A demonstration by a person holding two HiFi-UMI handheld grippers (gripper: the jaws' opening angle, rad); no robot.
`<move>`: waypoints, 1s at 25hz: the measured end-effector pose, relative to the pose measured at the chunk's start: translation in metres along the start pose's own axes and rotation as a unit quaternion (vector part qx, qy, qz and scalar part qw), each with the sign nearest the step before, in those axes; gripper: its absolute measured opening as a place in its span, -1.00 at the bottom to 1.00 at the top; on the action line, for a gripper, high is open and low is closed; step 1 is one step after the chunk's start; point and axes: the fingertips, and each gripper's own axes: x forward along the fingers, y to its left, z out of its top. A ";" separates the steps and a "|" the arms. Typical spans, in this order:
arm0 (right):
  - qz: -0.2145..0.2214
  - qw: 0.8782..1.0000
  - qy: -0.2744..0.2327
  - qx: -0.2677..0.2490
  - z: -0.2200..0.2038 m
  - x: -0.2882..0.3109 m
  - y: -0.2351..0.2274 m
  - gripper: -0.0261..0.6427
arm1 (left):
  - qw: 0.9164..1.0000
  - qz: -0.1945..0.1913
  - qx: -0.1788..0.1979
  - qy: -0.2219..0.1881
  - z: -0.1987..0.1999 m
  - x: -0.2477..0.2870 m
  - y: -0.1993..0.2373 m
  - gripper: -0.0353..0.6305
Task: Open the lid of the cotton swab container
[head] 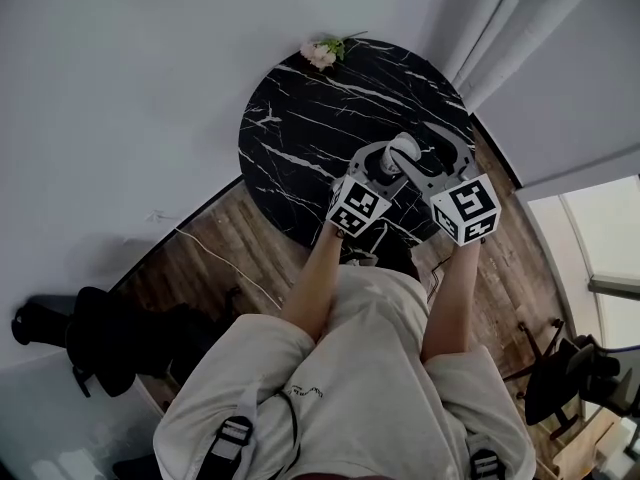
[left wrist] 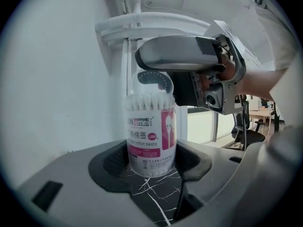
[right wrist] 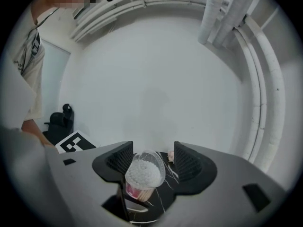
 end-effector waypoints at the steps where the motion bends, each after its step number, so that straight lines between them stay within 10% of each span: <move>1: -0.011 1.000 -0.003 -0.008 0.002 -0.003 -0.004 -0.05 | 1.000 0.000 0.000 0.000 0.000 0.000 0.000 -0.09; 25: -0.177 0.980 0.067 -0.060 -0.025 -0.024 -0.065 -0.05 | 1.000 0.012 0.014 -0.010 0.012 -0.015 0.002 -0.09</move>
